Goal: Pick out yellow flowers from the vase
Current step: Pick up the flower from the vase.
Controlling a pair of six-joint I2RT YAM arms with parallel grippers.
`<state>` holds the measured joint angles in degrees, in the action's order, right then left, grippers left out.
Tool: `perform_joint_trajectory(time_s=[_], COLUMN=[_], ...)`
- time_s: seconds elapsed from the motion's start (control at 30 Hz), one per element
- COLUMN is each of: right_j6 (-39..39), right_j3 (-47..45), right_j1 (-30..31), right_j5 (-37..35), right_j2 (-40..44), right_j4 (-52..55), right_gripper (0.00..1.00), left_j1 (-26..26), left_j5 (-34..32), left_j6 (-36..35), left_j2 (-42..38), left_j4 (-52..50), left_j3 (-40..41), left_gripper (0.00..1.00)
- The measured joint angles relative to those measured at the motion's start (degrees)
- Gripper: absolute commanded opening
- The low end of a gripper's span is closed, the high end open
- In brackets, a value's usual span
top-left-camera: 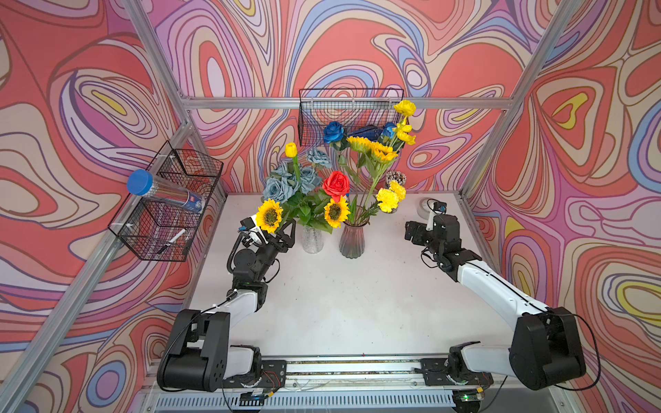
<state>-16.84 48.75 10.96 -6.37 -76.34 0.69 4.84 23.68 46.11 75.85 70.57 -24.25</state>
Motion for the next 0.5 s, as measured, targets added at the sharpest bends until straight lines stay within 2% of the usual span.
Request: perform_joint_trajectory(time_s=[0.13,0.37,0.47,0.5], right_j6=[0.0,0.0,0.0,0.0], right_j3=[0.0,0.0,0.0,0.0], right_j1=[0.0,0.0,0.0,0.0], right_j5=[0.3,0.4,0.4,0.4], right_j2=[-1.0,-1.4,-1.4,-1.4], right_j4=[0.0,0.2,0.2,0.3], right_gripper=[0.92,0.92,0.92,0.92], left_j1=[0.0,0.0,0.0,0.0], left_j5=[-0.1,-0.1,0.1,0.2], left_j6=[-0.2,-0.2,0.6,0.8], left_j2=[1.0,5.0,5.7,5.7], left_j4=[0.5,0.8,0.9,0.9], left_j3=[-1.5,-7.7,-9.1,-9.1], left_gripper=[0.69,0.42,0.37,0.33])
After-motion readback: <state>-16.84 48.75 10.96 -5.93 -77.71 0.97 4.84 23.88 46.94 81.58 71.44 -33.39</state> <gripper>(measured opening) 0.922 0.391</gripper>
